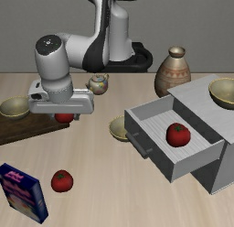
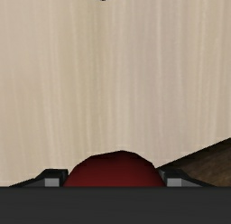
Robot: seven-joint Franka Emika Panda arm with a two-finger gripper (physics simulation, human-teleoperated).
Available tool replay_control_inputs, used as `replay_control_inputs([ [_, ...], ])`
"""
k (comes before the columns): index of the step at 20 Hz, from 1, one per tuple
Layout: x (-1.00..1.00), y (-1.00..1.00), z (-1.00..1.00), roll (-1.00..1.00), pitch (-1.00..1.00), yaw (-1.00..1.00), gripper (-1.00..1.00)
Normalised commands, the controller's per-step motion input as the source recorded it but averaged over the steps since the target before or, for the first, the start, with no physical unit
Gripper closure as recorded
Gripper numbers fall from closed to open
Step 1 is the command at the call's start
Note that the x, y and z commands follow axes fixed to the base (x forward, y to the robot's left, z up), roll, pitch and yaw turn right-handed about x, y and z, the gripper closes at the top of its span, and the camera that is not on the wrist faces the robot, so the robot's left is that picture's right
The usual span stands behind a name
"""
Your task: Pick the tomato next to the cutting board and place it on the porcelain bowl on the cutting board
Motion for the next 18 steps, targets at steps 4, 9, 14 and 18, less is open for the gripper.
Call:
replay_control_inputs([
  [4,0.00,0.00,1.00,0.00,0.00,0.00,1.00],
  [9,0.00,-1.00,0.00,0.00,0.00,0.00,1.00],
  [14,0.00,-1.00,0.00,0.00,0.00,0.00,1.00],
  [18,0.00,-1.00,0.00,0.00,0.00,0.00,1.00],
])
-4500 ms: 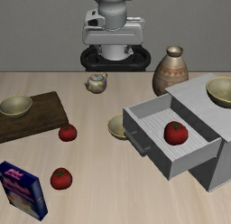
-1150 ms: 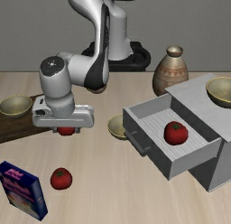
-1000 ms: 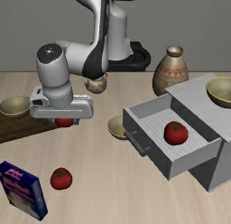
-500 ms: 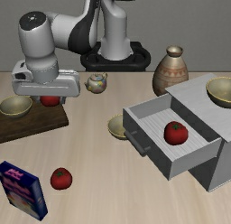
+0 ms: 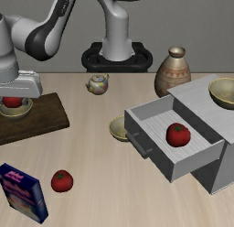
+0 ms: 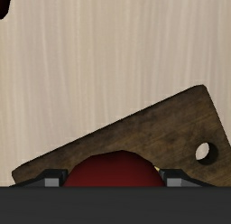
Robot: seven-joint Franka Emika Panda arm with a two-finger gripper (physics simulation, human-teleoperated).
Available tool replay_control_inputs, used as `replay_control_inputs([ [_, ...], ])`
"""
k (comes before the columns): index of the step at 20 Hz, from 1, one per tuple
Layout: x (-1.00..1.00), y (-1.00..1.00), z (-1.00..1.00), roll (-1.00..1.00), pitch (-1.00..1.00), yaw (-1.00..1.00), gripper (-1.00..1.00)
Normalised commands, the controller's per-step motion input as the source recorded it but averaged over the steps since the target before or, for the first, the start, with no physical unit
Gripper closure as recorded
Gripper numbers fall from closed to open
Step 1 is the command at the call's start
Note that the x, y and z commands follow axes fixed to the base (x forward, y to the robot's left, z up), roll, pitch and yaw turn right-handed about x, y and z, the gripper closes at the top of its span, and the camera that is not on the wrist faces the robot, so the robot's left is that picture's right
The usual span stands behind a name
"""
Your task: Pick the tomato next to the cutting board and place it on the porcelain bowl on the cutting board
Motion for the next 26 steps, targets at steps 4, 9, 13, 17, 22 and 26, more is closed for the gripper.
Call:
replay_control_inputs([
  [4,-0.25,-0.75,0.00,0.00,0.00,0.00,1.00],
  [9,-1.00,0.00,0.00,0.00,0.00,0.00,1.00],
  [13,-0.25,0.25,0.00,0.00,0.00,0.00,1.00],
  [17,0.00,0.00,0.00,0.00,0.00,0.00,-1.00],
  [22,0.00,0.00,0.00,0.00,0.00,0.00,-1.00],
  [26,0.00,0.00,0.00,0.00,0.00,0.00,-1.00],
])
